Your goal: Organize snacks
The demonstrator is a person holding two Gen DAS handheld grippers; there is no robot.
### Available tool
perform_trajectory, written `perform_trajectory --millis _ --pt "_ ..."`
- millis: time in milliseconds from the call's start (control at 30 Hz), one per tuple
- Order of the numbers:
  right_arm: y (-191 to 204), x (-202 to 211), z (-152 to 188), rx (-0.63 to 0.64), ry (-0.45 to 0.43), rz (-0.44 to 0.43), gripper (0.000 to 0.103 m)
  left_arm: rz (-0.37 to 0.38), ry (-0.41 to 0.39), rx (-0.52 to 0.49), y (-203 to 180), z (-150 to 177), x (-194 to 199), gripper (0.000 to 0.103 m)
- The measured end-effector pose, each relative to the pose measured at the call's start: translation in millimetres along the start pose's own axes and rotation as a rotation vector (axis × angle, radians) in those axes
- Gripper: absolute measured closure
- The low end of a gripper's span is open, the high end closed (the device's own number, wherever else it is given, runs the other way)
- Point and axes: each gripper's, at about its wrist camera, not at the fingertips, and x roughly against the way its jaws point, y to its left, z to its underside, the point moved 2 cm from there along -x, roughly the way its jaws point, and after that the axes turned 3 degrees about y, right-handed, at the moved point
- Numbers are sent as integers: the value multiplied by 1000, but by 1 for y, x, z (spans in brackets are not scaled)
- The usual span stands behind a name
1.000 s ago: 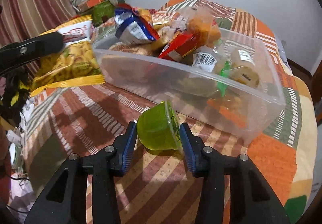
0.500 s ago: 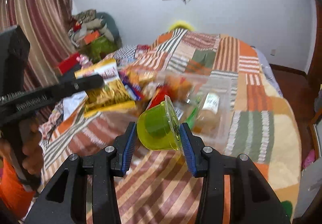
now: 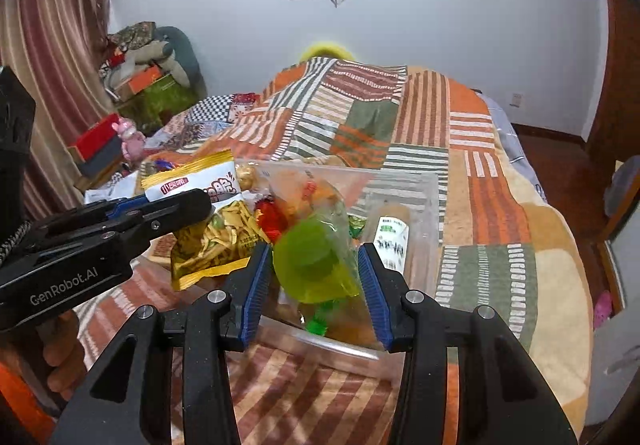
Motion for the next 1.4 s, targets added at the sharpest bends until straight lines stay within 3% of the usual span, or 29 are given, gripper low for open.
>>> perform_trajectory --millis 133,433,667,933,1033,1133,1400 --pt "0 7 0 8 4 6 57 -51 13 -9 4 6 -6 70" --pt "-4 36 0 -17 -20 -25 55 -47 -17 -30 1 12 25 69" --pt "4 86 -4 -11 -105 -28 50 -35 -125 -42 -9 3 88 69" --pt "19 161 -11 -11 -266 -49 43 -26 -277 -76 -29 -1 164 67" --pt "26 180 -9 -4 -308 -53 41 -39 -329 -98 -38 3 188 56" --pt "34 196 -6 4 -344 -57 34 -54 -367 -108 -44 8 204 50" --pt "48 217 5 12 -408 -25 15 -81 -440 -104 -52 21 236 18"
